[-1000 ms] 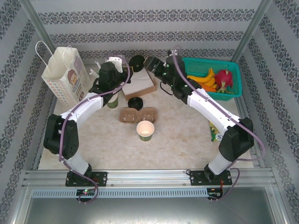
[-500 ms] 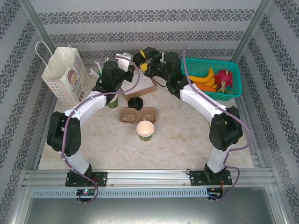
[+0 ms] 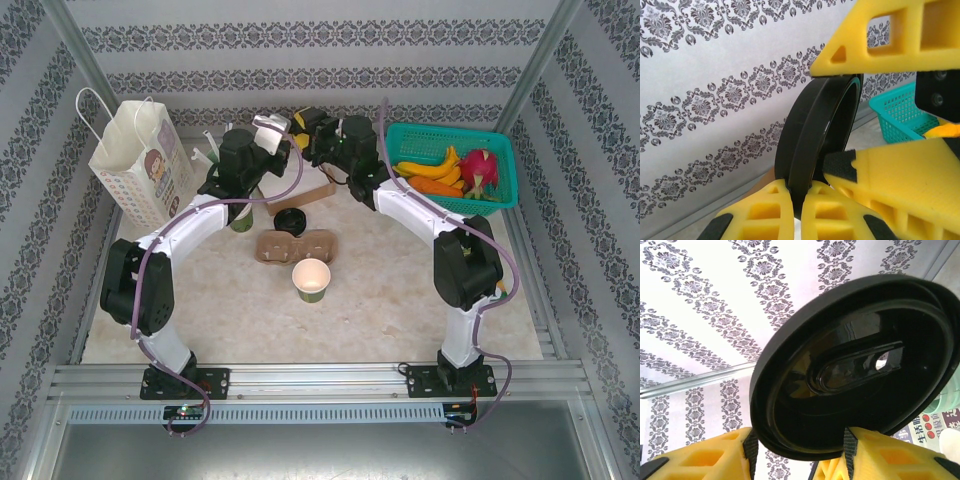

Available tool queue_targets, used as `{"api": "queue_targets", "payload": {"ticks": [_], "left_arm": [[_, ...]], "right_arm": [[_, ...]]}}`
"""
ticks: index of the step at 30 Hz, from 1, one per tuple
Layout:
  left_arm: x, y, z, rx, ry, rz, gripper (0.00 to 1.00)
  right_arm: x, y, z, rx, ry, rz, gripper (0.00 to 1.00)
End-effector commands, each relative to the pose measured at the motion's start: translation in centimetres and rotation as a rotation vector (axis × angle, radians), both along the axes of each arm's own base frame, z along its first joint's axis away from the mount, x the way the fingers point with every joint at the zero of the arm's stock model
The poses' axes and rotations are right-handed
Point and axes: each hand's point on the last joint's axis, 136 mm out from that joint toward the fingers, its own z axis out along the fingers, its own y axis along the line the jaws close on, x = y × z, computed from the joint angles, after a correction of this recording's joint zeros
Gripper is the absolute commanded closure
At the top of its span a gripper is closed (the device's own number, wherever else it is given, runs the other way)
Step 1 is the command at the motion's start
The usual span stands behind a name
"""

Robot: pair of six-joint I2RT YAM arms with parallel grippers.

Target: Pack the takeout coffee

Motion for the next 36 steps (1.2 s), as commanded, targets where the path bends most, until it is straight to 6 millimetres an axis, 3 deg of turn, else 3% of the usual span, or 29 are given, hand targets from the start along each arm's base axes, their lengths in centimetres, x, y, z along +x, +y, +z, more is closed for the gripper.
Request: {"api": "queue_targets", "payload": {"ticks": [1,8,15,29,34,35,36], "left_arm": [[-0.7,-0.9,2.0,0.023,-0.054,-0.051,1.00],[-1.2,-1.1,1.6,0.036,-0.053,-0.073,1.00],[-1.3,-0.8,1.0,0.062,-0.060,-0.062,1.00],[-2.3,-1.2,1.7,0.045,-0.073,-0.101,1.00],[-2.1,-1.0,1.5,0.021,-0.048,-0.086,1.00],[-2.0,-1.0,1.4,0.009,-0.035,-0.085,0.94],[-2.0,-0.8,1.4,-0.006,-0.021,-0.083,0.77]], "right_arm": [[0.2,-1.3,3.2,0.010,-0.092,-0.048,0.54],[0.5,-2.2,3.2,-0.029,-0.115,-0.082,0.64],[0.6,-3.1,3.1,-0.091,-0.137,-0.126,0.68],[0.2,-3.2,3.0,-0.147,-0.174,-0.131,0.99],[-0.3,-3.7,3.7,-0.167,-0.212,-0.135,1.00],[-0.5,-3.7,4.1,-0.176,-0.237,-0.124,1.00],[-0.7,-3.7,4.3,-0.187,-0.257,-0.113,1.00]]}}
